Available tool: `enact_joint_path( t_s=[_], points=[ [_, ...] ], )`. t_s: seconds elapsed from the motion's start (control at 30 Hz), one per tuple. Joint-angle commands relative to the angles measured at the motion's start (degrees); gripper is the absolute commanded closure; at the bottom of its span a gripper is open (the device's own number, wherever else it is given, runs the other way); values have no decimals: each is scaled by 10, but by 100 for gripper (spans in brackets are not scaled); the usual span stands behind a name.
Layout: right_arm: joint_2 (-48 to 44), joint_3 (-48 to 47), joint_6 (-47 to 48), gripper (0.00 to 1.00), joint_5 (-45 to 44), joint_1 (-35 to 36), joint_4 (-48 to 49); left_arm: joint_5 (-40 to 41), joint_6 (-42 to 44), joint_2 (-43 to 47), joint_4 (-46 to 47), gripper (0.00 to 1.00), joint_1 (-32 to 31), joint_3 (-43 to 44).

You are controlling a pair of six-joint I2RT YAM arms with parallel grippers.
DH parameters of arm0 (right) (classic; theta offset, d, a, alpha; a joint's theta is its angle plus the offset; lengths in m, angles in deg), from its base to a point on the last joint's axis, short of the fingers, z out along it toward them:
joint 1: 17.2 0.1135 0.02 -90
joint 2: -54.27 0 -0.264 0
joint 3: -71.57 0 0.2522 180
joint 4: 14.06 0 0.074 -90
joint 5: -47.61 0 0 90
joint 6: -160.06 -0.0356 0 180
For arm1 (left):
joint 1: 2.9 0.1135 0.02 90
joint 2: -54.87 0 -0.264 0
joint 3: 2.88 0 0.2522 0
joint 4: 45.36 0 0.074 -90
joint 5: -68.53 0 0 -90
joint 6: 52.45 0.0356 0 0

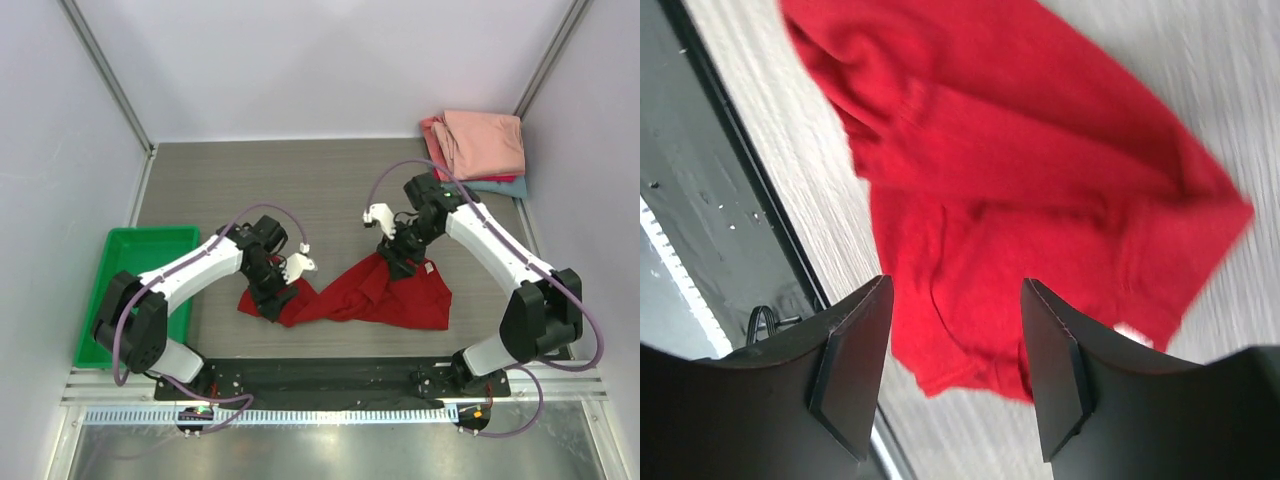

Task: Fold and stack the t-shirts
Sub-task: Flatten the tshirt out

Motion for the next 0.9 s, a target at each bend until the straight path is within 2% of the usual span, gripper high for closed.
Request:
enact_joint_path(
  t_s=[0.0, 0.3, 0.6, 0.7, 0.77, 0.83, 0.87],
  points=[
    [25, -30, 23, 40, 3, 36, 22, -17, -6, 22, 19, 43, -20, -21],
    [72, -15, 58, 37, 2, 90, 54, 20, -18, 0, 73, 41, -23, -74],
    [111, 18, 72, 36, -15, 125, 117, 51, -50, -68, 136, 48, -23, -73],
    [128, 34, 79, 35, -25, 138, 137, 52, -57, -86, 140, 57, -23, -66],
    [140, 42, 81, 35, -31, 144, 151, 53, -57, -89, 140, 68, -23, -64],
    [146, 48, 80, 42, -41, 145, 160, 54, -55, -86, 139, 79, -23, -66],
    [148, 50, 79, 50, -45, 145, 170, 54, -53, -85, 139, 82, -23, -67]
  ],
)
